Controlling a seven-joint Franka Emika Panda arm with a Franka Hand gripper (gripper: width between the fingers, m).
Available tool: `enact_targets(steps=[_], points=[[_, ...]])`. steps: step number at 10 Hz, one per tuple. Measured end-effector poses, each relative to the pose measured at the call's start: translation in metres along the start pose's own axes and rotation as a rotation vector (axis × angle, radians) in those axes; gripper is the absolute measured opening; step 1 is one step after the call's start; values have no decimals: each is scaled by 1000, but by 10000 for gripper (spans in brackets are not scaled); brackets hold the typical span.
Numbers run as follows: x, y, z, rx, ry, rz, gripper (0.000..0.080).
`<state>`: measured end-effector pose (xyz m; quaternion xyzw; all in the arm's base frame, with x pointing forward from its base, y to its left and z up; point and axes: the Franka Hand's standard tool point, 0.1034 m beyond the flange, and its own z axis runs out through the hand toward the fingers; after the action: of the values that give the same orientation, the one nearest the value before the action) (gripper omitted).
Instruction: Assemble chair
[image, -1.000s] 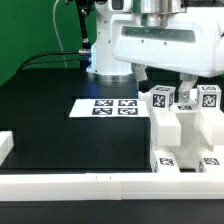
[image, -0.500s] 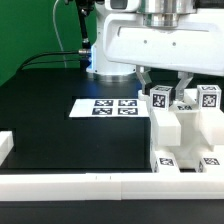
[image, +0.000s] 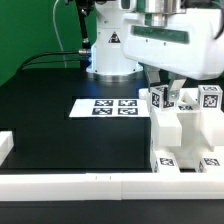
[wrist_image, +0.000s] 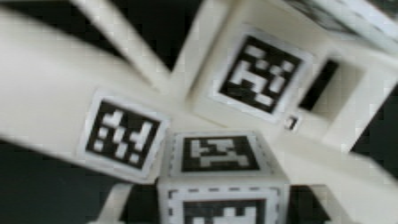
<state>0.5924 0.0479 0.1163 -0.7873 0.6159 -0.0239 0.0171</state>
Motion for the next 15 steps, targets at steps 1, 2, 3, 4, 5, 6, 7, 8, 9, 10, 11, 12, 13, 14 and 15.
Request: enact_targets(steps=[1,2,3,4,5,6,7,8,9,10,11,12,13,14,15], points=[[0,0,0,7,-17,138,281],[1,0,0,12,-31,250,281],[0,0,0,15,-44,361,282],[0,0,0,18,-56,476,282],[-1,0,0,14,-58,537,282],[-1,0,0,13,-58,592,282],[-1,0,0,11,-59,650,282],[-1,0,0,10,-58,671,282],[-1,0,0,11,-57,663,282],[-1,0,0,11,-56,640,395],[-1,0,0,9,-56,595,395],[-6,2,-1,-19,-66,500,565],[-7,0,0,-5,-64,358,565],[-9,-1,-1,7,-63,180,634],[-11,-3,-1,13,-62,-31,645]])
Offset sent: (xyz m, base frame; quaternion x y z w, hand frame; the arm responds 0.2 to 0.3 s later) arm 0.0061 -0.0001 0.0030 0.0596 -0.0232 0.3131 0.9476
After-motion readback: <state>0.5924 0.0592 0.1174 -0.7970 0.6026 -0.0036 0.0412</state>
